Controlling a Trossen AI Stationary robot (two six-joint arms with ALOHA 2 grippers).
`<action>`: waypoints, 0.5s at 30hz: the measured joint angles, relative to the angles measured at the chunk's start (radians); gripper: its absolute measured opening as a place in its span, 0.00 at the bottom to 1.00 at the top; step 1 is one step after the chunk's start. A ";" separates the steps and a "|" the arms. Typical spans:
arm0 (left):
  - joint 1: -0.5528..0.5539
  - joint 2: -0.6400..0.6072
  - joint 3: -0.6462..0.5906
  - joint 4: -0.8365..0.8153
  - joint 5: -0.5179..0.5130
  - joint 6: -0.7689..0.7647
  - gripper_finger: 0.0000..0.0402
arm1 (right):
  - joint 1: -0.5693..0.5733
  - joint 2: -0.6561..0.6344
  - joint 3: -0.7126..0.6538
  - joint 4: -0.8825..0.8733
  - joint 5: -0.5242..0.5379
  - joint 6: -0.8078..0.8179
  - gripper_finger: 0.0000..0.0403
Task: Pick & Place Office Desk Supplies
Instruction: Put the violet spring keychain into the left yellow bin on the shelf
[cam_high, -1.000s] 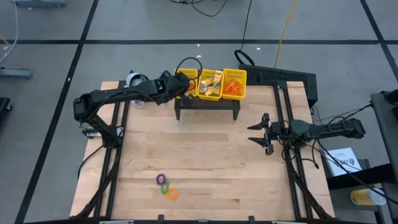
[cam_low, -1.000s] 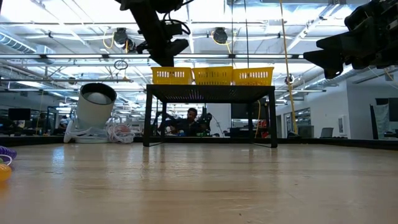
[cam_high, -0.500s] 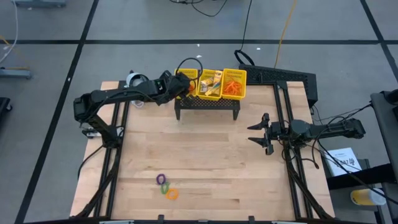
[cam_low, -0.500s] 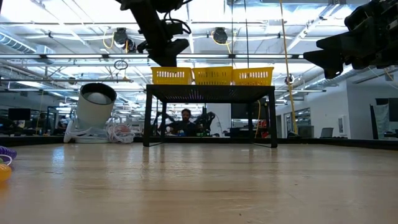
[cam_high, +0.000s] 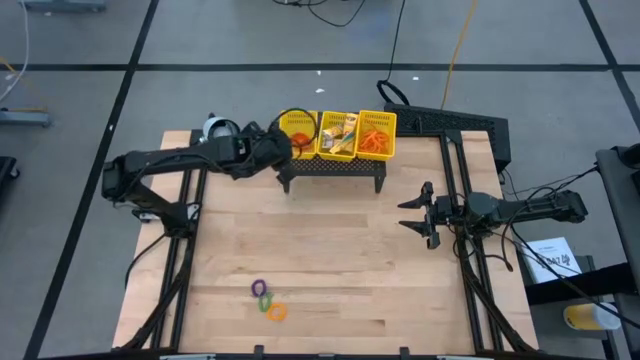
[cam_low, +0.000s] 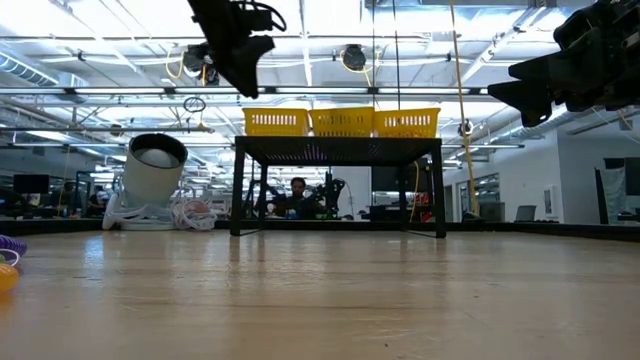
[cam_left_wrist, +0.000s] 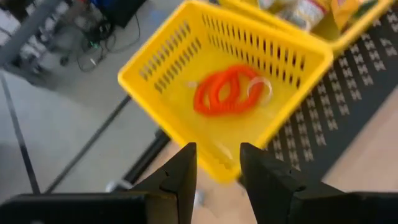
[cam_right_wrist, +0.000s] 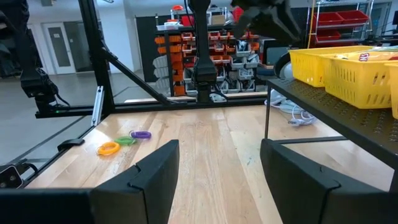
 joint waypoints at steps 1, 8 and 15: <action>-0.005 -0.009 -0.002 -0.023 0.005 -0.020 0.32 | 0.000 0.000 0.000 0.000 0.000 0.000 0.53; -0.038 -0.119 -0.142 -0.038 0.075 -0.133 0.32 | 0.000 0.000 0.000 0.000 0.000 0.000 0.53; -0.071 -0.293 -0.438 0.127 0.167 -0.227 0.32 | 0.000 0.000 0.000 0.000 0.000 0.000 0.53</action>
